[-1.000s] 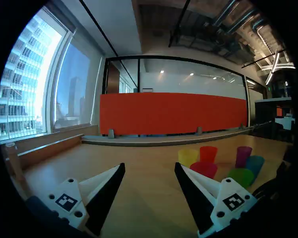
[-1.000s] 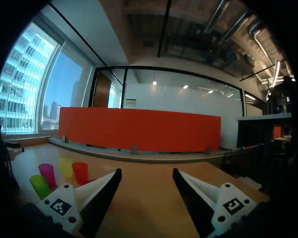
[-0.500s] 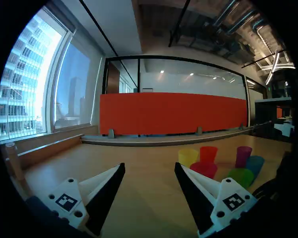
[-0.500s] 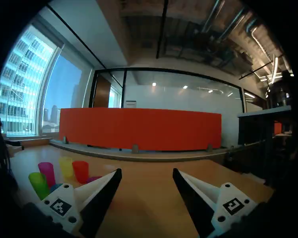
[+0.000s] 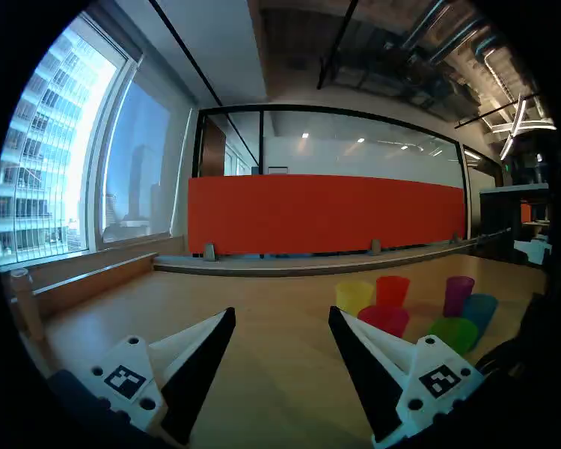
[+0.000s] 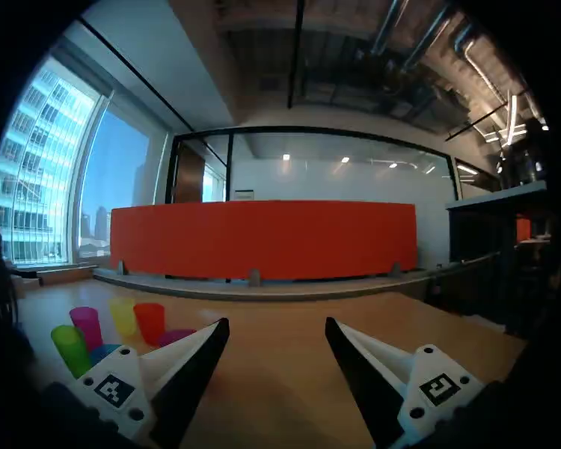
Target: Pour water
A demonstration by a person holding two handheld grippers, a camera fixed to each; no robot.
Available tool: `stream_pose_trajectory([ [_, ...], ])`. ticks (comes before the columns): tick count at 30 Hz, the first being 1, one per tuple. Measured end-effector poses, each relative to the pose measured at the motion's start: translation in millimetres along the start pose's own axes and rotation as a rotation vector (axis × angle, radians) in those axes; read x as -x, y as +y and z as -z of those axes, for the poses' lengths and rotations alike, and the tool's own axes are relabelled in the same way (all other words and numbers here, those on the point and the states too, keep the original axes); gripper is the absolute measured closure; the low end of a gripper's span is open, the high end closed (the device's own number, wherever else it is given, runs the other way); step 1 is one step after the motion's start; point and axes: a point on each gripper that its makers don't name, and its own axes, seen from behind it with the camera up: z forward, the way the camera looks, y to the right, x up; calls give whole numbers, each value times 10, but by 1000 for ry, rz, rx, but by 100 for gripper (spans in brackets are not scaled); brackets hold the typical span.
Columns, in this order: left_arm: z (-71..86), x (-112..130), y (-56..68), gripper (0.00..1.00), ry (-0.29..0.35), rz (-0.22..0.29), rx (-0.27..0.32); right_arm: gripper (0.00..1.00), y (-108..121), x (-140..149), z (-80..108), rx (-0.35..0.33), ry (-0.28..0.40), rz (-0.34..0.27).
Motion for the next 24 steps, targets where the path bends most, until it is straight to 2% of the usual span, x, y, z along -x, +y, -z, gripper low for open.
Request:
stream_pose_trajectory([
  [6, 6, -3, 0, 8, 0, -1, 0, 1, -2, 53, -22, -2, -8, -16],
  [24, 0, 2, -3, 8, 0, -1, 0, 1, 48, 212, -63, 21, -53, 6],
])
